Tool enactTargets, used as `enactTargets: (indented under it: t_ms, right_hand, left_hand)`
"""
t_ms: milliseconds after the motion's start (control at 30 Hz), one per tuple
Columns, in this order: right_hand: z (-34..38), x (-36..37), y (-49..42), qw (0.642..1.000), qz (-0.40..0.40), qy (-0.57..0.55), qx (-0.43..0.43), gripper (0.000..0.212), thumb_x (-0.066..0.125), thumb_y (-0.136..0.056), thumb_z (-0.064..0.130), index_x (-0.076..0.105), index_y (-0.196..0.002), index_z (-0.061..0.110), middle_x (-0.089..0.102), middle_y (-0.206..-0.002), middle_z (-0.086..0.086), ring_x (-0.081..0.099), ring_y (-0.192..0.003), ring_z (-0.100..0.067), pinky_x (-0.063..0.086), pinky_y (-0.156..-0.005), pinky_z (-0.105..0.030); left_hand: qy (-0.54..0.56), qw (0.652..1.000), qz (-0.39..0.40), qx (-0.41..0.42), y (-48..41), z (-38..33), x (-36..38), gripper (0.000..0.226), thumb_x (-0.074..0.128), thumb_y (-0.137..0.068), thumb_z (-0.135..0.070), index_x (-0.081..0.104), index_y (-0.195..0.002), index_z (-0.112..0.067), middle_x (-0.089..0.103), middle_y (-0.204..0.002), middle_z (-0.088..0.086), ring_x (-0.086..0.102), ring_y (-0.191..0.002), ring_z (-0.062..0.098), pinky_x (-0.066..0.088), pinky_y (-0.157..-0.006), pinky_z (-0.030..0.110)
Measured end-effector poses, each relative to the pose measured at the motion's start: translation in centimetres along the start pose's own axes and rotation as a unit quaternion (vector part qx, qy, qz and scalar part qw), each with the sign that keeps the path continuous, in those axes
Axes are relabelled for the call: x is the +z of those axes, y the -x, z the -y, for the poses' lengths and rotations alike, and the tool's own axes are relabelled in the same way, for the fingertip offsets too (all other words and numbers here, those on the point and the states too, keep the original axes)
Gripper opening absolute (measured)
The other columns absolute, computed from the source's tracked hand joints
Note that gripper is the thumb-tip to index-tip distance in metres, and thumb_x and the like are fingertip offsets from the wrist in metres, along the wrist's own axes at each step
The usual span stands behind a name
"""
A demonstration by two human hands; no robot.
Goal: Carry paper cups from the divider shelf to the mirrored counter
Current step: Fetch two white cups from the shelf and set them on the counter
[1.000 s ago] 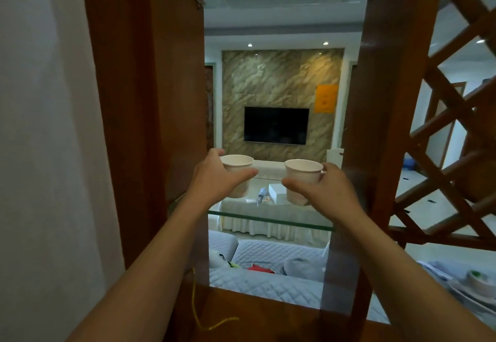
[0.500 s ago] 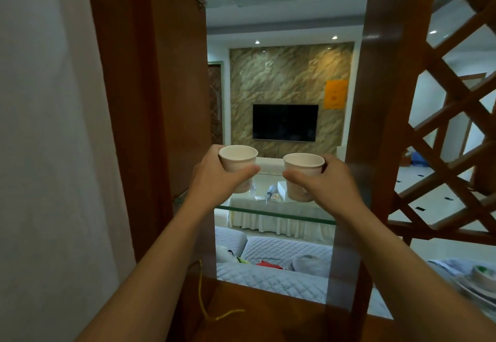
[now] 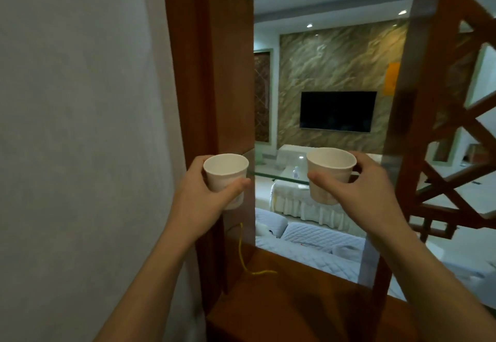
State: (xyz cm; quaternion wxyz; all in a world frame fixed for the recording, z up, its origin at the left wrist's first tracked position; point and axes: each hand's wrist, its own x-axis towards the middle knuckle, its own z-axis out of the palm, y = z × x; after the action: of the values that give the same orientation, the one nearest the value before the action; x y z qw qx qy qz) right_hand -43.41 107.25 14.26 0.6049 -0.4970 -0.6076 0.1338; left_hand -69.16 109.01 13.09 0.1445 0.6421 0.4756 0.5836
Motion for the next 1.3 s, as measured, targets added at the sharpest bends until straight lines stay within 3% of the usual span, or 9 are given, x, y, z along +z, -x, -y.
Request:
enactTargets:
  t_ms: [233,400,533,600,733,933,1100,1200,1300]
  right_hand:
    - [-1.2,2.9,3.3,0.992,0.099,-0.077,-0.004,0.061,0.078,-0.056,0.053,0.057,-0.110,0.036,0.061,-0.102,0.021,0.059,-0.090,0.000,0.049,-0.068,-0.025]
    - [-1.3,5.0,5.8,0.970,0.207,-0.122,-0.027,0.071,0.076,-0.054,0.059,0.058,-0.117,0.031,0.063,-0.107,0.014,0.058,-0.094,-0.005,0.048,-0.069,-0.027]
    - [-1.0,6.2,9.0,0.945,0.287,-0.148,-0.045,0.062,0.078,-0.059,0.057,0.055,-0.113,0.037,0.061,-0.103,0.020,0.056,-0.092,0.001,0.048,-0.070,-0.026]
    - [-0.7,6.6,10.9,0.928,0.333,-0.162,-0.048,0.063,0.078,-0.059,0.059,0.051,-0.113,0.041,0.057,-0.102,0.026,0.056,-0.093,0.000,0.052,-0.076,-0.031]
    - [1.2,7.0,15.3,0.890,0.407,-0.199,-0.051,0.074,0.077,-0.054,0.063,0.058,-0.117,0.031,0.064,-0.108,0.012,0.060,-0.096,-0.008,0.055,-0.079,-0.039]
    - [6.9,7.5,23.8,0.824,0.500,-0.258,-0.072,0.055,0.084,-0.060,0.046,0.061,-0.107,0.028,0.067,-0.099,0.012,0.062,-0.089,-0.007,0.051,-0.068,-0.026]
    - [11.8,7.0,32.2,0.759,0.573,-0.296,-0.087,0.061,0.082,-0.053,0.053,0.063,-0.107,0.029,0.068,-0.099,0.012,0.063,-0.089,-0.009,0.055,-0.074,-0.036]
    - [15.0,6.1,38.0,0.722,0.607,-0.313,-0.111,0.066,0.079,-0.051,0.059,0.062,-0.107,0.030,0.068,-0.099,0.014,0.064,-0.089,-0.007,0.054,-0.072,-0.032]
    - [18.7,4.4,44.5,0.680,0.642,-0.332,-0.120,0.065,0.079,-0.049,0.060,0.062,-0.105,0.033,0.068,-0.097,0.016,0.064,-0.086,-0.002,0.054,-0.070,-0.029]
  left_hand:
    - [-0.061,0.992,-0.091,-0.066,7.7,-0.8,-5.2,0.075,0.074,-0.055,-0.065,0.055,-0.119,-0.030,0.063,-0.113,-0.011,0.061,-0.101,0.011,0.055,-0.072,0.020]
    - [-0.116,0.966,-0.191,-0.132,15.4,-3.0,-8.0,0.066,0.080,-0.057,-0.055,0.059,-0.113,-0.026,0.067,-0.107,-0.008,0.063,-0.097,0.011,0.056,-0.078,0.031]
    - [-0.177,0.930,-0.267,-0.177,22.0,-5.4,-9.1,0.054,0.085,-0.063,-0.039,0.060,-0.108,-0.025,0.069,-0.100,-0.011,0.065,-0.091,0.005,0.056,-0.078,0.033]
    - [-0.198,0.912,-0.299,-0.197,25.4,-6.9,-9.5,0.051,0.086,-0.064,-0.035,0.061,-0.108,-0.024,0.069,-0.100,-0.009,0.065,-0.090,0.007,0.056,-0.078,0.036]
    - [-0.238,0.876,-0.352,-0.226,32.2,-10.5,-10.6,0.053,0.086,-0.064,-0.036,0.060,-0.109,-0.023,0.069,-0.101,-0.009,0.064,-0.090,0.003,0.055,-0.075,0.029]
    - [-0.291,0.811,-0.439,-0.255,42.8,-16.6,-13.3,0.063,0.079,-0.056,-0.054,0.058,-0.109,-0.030,0.066,-0.102,-0.015,0.062,-0.091,0.001,0.052,-0.071,0.020]
    - [-0.334,0.752,-0.502,-0.267,51.6,-21.8,-15.0,0.071,0.075,-0.055,-0.058,0.057,-0.115,-0.025,0.066,-0.106,-0.011,0.062,-0.096,0.004,0.051,-0.073,0.018]
    - [-0.362,0.716,-0.531,-0.274,57.7,-25.7,-15.7,0.065,0.074,-0.057,-0.061,0.056,-0.112,-0.031,0.063,-0.106,-0.020,0.058,-0.095,-0.008,0.048,-0.068,0.009]
    - [-0.391,0.666,-0.563,-0.294,64.4,-30.1,-16.5,0.062,0.076,-0.059,-0.058,0.054,-0.112,-0.035,0.061,-0.108,-0.021,0.056,-0.098,-0.010,0.048,-0.076,0.016]
